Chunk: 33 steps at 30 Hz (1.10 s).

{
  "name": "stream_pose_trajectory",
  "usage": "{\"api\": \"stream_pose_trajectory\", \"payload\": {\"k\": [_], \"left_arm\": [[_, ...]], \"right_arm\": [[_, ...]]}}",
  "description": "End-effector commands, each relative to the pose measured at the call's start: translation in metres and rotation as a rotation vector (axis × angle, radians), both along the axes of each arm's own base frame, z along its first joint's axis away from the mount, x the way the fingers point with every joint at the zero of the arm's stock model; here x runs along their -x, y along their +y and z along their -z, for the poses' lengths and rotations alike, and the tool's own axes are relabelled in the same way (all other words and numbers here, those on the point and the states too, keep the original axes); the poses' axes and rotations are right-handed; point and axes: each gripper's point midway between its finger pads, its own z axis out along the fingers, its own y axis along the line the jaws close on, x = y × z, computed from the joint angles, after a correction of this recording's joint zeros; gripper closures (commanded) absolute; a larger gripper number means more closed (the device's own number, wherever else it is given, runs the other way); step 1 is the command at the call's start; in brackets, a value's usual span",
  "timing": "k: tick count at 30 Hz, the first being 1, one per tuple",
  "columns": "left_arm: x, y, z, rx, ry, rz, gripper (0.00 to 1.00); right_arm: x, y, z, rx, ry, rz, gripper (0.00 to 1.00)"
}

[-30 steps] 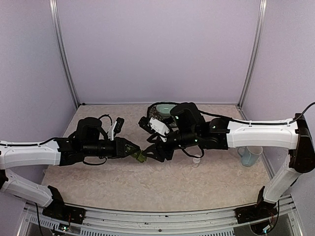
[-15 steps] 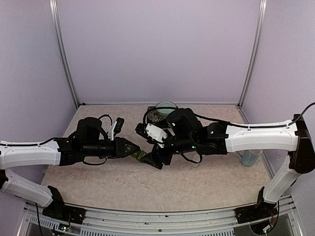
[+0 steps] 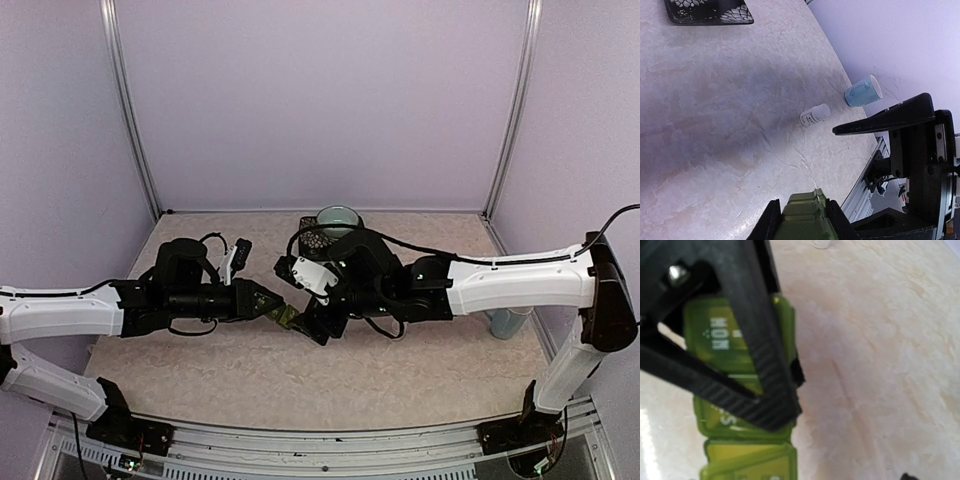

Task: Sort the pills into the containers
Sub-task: Open the lid of the pill container from the compartment of the pill container.

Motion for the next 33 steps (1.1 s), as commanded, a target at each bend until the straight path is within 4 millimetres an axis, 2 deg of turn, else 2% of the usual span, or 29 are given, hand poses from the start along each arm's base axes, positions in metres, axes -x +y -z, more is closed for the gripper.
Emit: {"api": "stream_pose_trajectory", "payload": {"k": [1, 6, 16, 27, 33], "left_arm": [[0.0, -0.003, -0.003, 0.016, -0.011, 0.011, 0.83], [0.0, -0.004, -0.004, 0.019, -0.013, 0.017, 0.83], [0.001, -0.006, -0.007, 0.026, -0.015, 0.029, 0.83], [0.003, -0.009, -0.01, 0.04, -0.018, 0.049, 0.83], [0.005, -0.012, -0.013, 0.058, -0.022, 0.064, 0.82]], "right_arm": [[-0.012, -0.007, -0.016, -0.016, -0.069, 0.079, 0.15], [-0.018, -0.014, -0.028, -0.024, -0.111, 0.113, 0.15], [-0.03, -0.024, -0.024, 0.014, -0.145, 0.17, 0.15], [-0.053, -0.043, -0.022, 0.015, -0.156, 0.239, 0.15], [-0.055, -0.042, -0.019, 0.015, -0.151, 0.233, 0.14]]}}
